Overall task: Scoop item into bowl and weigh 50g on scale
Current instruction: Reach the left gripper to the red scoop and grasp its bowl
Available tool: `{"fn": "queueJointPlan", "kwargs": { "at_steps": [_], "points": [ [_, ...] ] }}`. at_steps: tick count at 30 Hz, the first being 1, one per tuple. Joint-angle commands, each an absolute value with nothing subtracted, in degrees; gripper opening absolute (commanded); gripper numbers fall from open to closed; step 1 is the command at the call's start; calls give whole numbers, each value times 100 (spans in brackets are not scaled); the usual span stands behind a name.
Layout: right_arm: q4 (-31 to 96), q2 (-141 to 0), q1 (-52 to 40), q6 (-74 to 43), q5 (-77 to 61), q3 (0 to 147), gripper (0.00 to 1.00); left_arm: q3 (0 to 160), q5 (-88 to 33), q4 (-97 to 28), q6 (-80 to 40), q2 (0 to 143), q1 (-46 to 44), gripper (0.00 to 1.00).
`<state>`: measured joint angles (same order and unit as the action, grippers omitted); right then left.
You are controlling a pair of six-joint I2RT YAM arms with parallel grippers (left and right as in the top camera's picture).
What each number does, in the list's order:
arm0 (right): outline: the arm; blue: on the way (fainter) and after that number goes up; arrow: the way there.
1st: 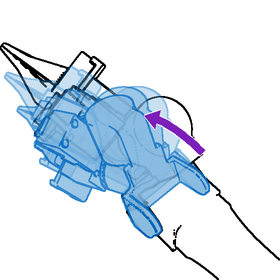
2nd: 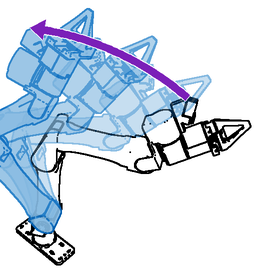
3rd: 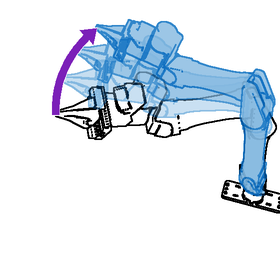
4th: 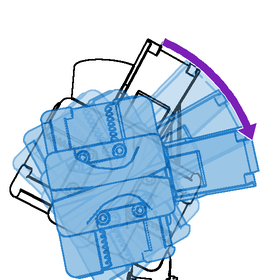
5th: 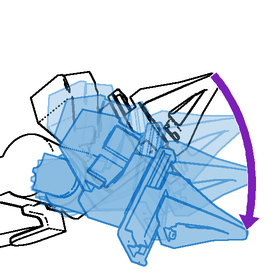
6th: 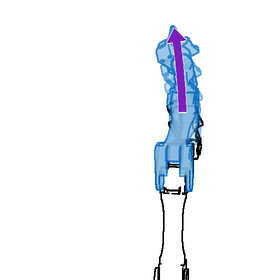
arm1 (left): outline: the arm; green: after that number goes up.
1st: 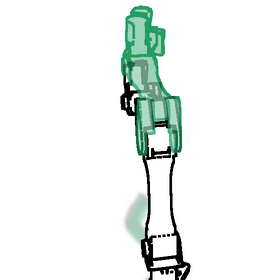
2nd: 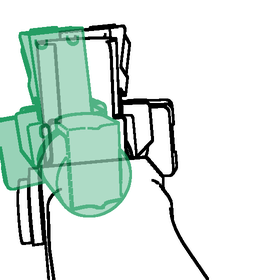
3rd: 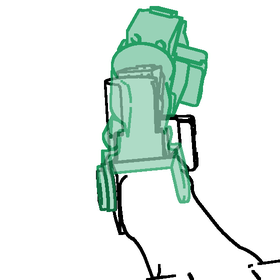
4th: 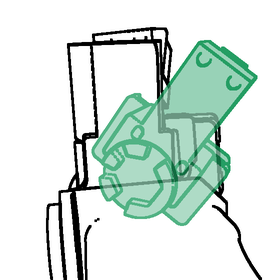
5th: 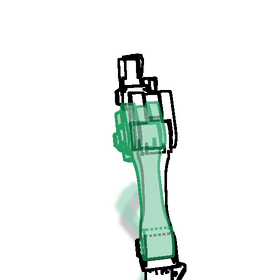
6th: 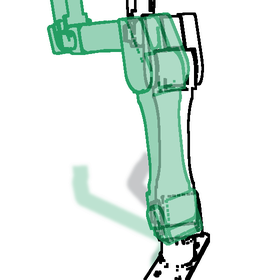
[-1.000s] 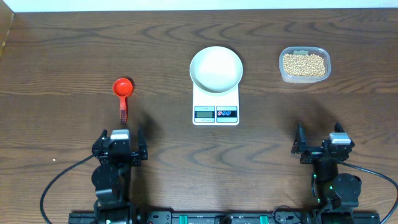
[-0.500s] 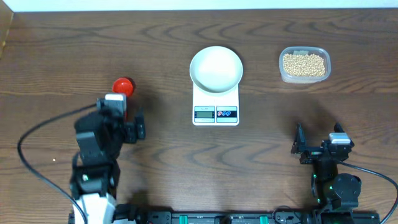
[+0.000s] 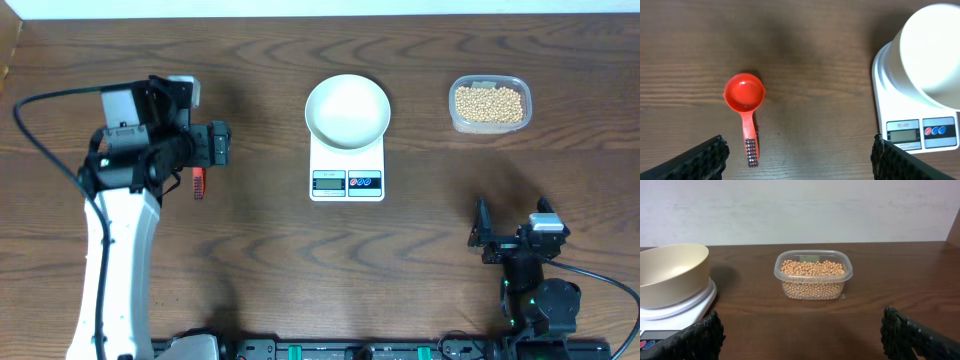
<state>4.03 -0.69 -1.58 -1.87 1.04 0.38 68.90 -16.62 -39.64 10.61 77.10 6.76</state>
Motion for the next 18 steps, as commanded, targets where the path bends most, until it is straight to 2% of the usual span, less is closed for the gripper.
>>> {"fn": "queueJointPlan", "kwargs": {
  "at_steps": [1,4,7,11,15,18],
  "points": [
    [427,-43,-187,-121,93,32,99,6976,-1741,-3942,1175,8270,825,93],
    [427,-43,-187,-121,93,32,99,6976,-1758,-3983,1175,8615,1022,92],
    [427,-43,-187,-121,93,32,99,6960,-1758,-3983,1177,8958,1291,85],
    [427,-43,-187,-121,93,32,99,6960,-1756,-3983,1177,9336,1573,85],
    [427,-43,-187,-121,93,32,99,6869,-1761,-3959,1354,9904,1861,72],
    [427,-43,-187,-121,93,32,99,6869,-1994,-3959,1555,10193,2014,72]
  ]
}}
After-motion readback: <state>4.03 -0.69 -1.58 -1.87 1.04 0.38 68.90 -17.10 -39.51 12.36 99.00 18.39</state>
